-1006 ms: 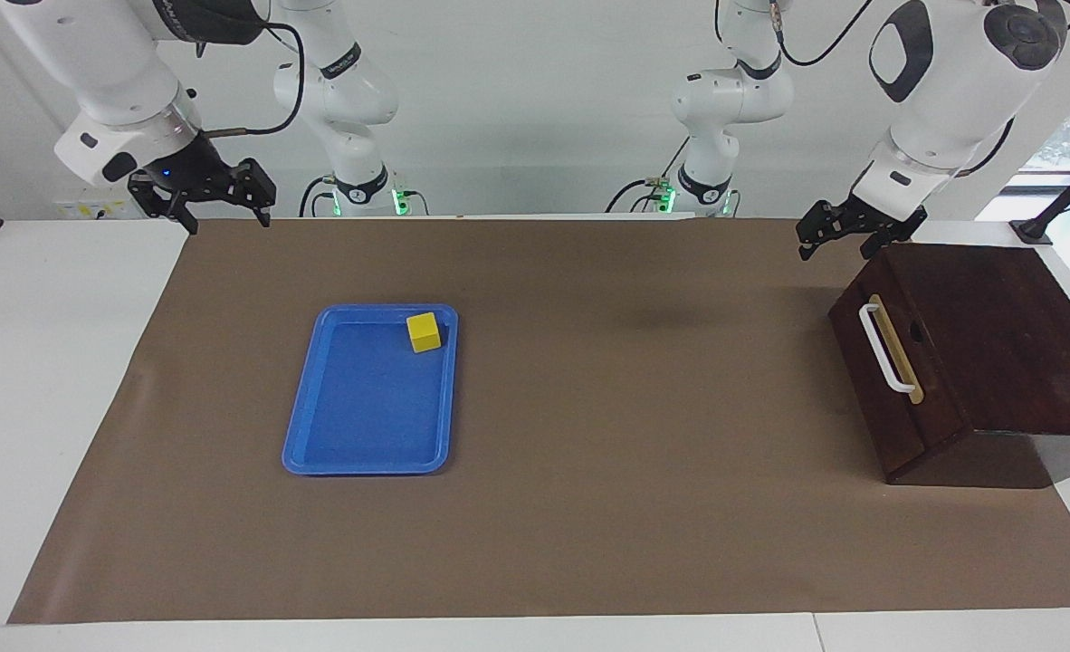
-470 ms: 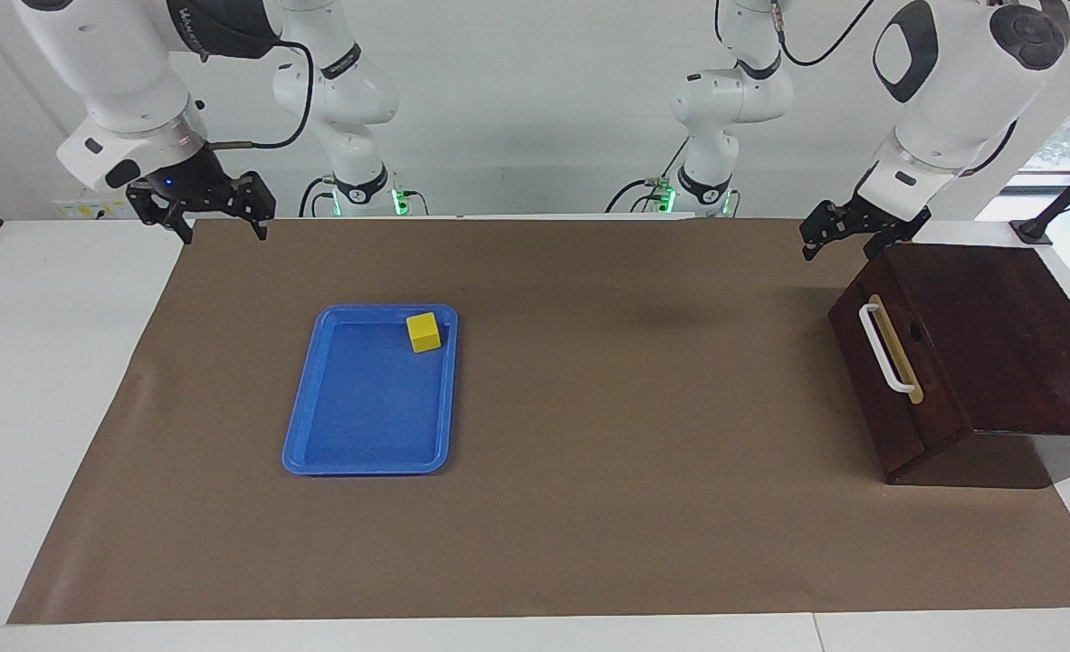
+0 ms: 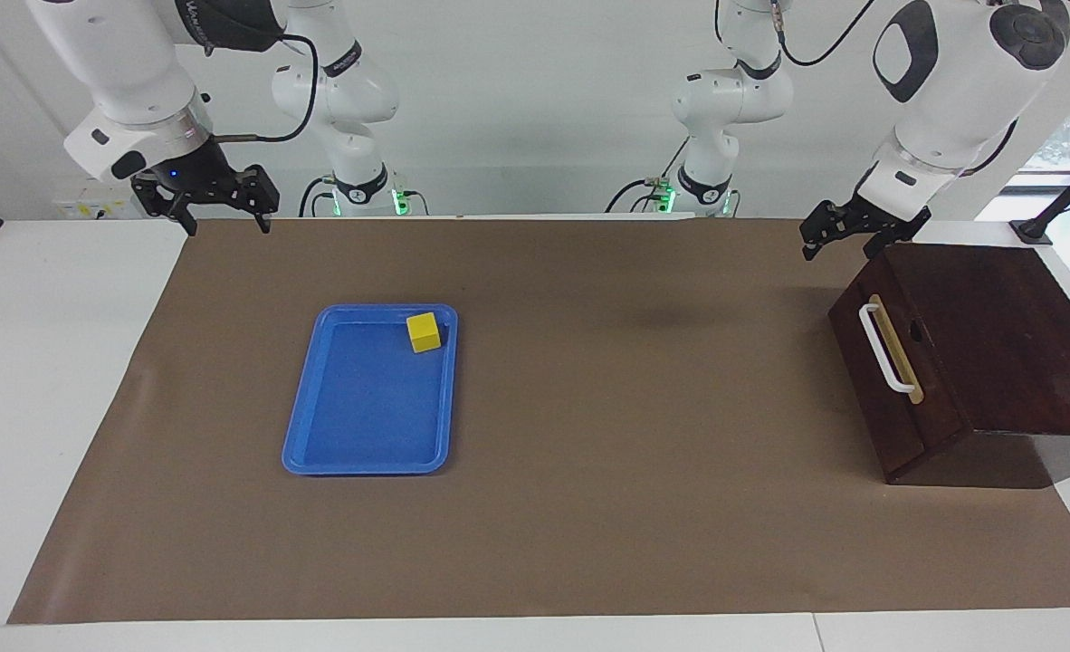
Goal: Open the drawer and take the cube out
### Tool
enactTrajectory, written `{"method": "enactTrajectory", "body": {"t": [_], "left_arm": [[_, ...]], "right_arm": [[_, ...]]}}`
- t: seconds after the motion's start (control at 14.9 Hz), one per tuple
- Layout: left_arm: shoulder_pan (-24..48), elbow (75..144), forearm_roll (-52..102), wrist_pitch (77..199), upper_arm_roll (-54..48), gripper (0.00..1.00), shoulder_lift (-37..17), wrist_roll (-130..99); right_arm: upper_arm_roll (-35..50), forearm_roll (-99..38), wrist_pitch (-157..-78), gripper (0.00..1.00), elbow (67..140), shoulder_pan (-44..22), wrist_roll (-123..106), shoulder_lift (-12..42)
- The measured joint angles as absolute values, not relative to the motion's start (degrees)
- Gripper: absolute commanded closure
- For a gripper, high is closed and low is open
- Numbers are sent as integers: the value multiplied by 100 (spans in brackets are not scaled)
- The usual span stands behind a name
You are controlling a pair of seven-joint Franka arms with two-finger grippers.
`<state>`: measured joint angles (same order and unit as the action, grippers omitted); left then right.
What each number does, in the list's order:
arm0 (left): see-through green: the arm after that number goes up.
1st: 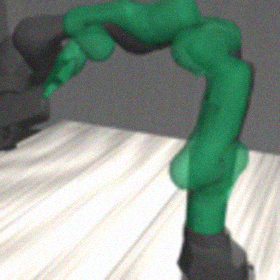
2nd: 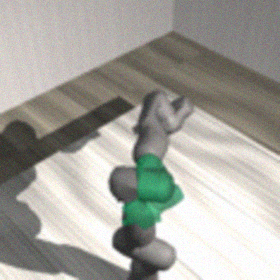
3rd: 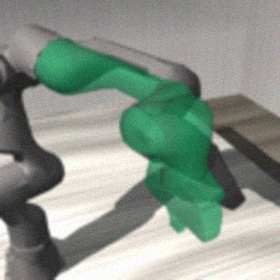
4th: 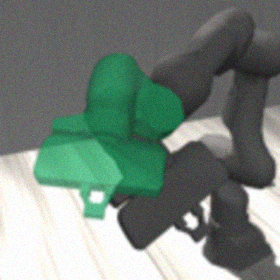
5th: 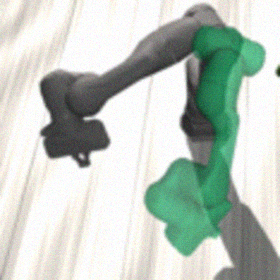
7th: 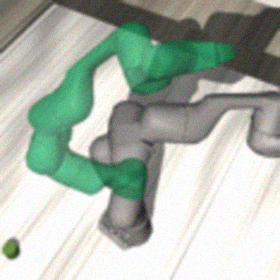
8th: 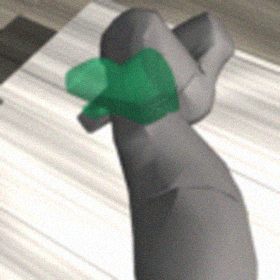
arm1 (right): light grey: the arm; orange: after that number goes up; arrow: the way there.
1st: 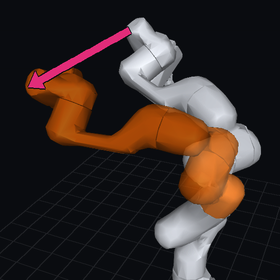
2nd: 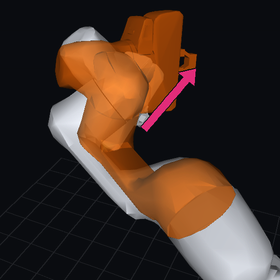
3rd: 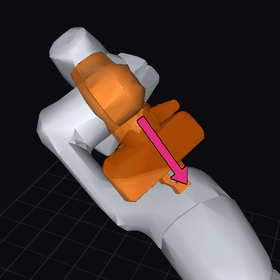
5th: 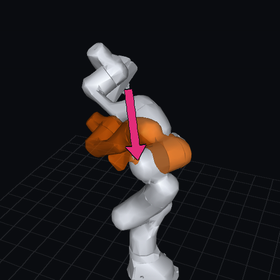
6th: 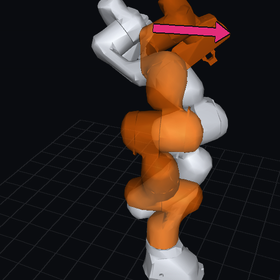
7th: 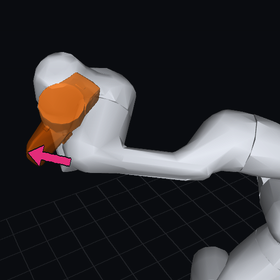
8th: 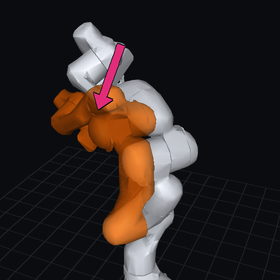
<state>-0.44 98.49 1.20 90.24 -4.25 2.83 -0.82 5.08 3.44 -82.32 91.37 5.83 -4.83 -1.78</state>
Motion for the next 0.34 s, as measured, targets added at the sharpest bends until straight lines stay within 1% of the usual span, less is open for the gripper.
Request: {"method": "enactTrajectory", "body": {"t": [0.34], "left_arm": [[-44,9849,120,9024,-425,0,283,-82]], "right_arm": [[448,334,-8186,0,9199,583,-477,-189]]}}
